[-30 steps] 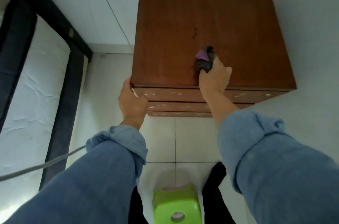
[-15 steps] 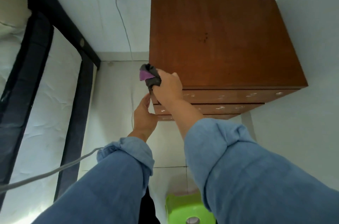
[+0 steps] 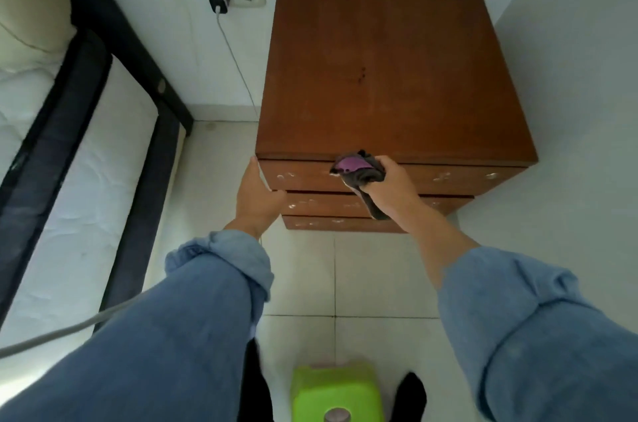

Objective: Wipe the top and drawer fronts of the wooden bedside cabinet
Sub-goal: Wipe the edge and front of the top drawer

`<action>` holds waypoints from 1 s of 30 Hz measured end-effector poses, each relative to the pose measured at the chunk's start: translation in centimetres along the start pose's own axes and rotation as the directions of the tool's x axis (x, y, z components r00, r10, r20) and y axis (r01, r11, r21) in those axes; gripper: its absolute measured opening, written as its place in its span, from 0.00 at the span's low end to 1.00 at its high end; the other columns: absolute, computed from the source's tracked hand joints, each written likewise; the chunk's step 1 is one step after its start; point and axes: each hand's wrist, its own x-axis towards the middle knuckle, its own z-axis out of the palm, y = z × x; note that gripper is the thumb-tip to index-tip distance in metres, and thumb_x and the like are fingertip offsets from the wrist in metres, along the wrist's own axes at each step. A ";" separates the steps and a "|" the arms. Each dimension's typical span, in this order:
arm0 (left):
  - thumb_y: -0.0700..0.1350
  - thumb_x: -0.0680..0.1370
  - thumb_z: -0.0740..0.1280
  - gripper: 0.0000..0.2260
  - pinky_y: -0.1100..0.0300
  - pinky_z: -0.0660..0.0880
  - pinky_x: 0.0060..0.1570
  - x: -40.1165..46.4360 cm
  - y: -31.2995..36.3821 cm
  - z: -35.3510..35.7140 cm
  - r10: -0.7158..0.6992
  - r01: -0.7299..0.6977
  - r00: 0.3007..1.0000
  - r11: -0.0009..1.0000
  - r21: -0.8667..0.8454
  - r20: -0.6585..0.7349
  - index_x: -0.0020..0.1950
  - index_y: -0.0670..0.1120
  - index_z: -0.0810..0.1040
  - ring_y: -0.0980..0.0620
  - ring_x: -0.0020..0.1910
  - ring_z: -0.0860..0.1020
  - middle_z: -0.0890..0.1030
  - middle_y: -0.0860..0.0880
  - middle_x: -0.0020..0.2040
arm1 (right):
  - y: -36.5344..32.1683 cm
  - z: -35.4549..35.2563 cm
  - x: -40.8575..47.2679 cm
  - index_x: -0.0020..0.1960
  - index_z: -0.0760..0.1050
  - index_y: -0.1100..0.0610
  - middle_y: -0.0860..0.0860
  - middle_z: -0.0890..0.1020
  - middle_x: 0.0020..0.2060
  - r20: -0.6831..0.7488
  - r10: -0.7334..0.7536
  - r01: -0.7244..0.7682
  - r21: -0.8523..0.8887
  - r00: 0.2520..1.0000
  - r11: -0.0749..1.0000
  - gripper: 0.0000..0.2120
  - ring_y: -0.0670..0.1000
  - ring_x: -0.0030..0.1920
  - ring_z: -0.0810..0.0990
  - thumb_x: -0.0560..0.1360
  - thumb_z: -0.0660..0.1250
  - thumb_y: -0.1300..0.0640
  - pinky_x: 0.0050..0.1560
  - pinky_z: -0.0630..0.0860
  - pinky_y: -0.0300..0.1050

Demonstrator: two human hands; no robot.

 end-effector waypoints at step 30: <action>0.41 0.66 0.61 0.32 0.50 0.70 0.66 4.5 -3.4 5.3 -0.149 0.100 0.957 0.975 -0.199 -0.250 0.70 0.56 0.66 0.52 0.62 0.74 0.75 0.53 0.64 | 13.6 -16.1 4.0 0.73 0.47 0.51 0.56 0.71 0.63 -0.278 0.448 -0.383 0.259 0.850 0.887 0.40 0.55 0.53 0.75 0.71 0.67 0.66 0.54 0.75 0.51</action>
